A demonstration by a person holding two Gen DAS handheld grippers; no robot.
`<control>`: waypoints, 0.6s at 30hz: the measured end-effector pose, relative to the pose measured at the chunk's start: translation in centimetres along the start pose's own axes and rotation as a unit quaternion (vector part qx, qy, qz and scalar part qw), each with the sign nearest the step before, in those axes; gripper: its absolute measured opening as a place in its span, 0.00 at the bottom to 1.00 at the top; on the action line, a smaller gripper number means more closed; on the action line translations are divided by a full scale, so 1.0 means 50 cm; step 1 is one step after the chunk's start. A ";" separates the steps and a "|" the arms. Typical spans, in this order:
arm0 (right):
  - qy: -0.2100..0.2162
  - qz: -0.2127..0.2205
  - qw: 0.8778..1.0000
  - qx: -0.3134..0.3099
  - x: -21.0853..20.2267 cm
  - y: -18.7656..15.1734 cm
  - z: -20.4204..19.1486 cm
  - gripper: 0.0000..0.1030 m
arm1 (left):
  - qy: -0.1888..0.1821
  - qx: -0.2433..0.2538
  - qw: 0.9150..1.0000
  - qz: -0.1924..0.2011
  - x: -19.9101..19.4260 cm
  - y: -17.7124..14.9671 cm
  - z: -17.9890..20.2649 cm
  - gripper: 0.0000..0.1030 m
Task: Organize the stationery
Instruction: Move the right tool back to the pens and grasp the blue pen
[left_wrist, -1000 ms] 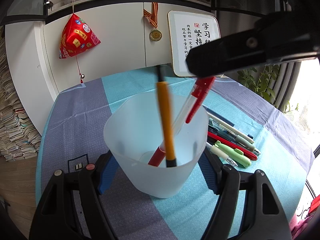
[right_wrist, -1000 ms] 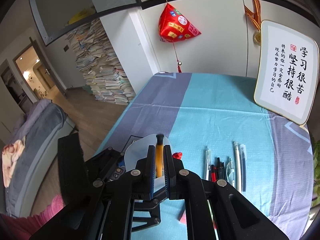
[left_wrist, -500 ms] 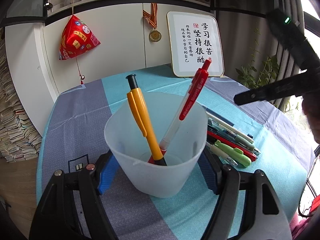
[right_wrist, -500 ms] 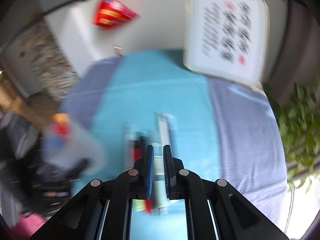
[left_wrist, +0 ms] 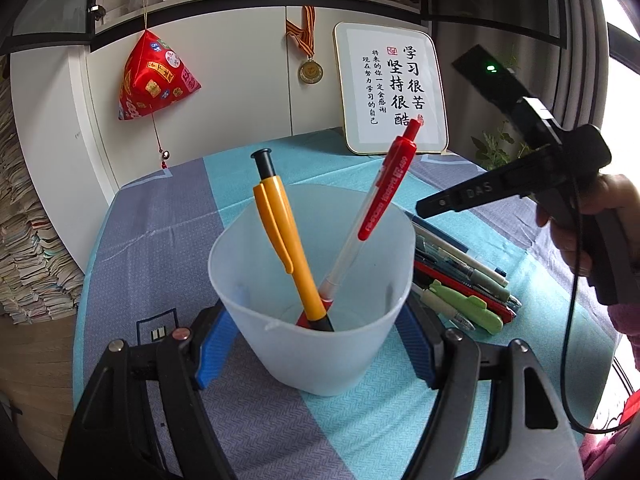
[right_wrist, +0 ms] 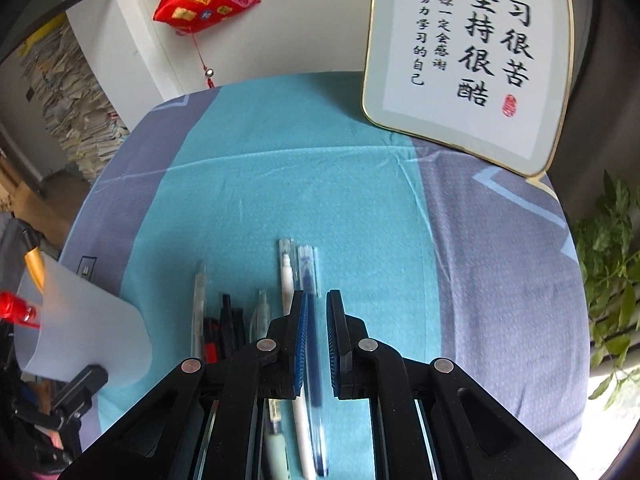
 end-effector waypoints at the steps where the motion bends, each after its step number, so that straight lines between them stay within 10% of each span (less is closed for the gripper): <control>1: 0.004 -0.003 1.000 0.000 0.006 0.004 -0.001 0.08 | 0.000 0.000 1.000 0.000 0.000 0.000 0.000 0.71; 18: -0.070 -0.021 0.997 -0.030 0.018 0.002 0.025 0.08 | 0.000 0.005 1.000 0.003 -0.001 0.000 0.002 0.71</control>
Point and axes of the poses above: each gripper's, at about its wrist camera, not at the fingertips, and x roughly the way its jaws point, z to its right, y to its top, the point moved 6 cm from there along x, roughly the way its jaws point, and after that the axes turned 8 degrees about -y, right-handed, at the moved point
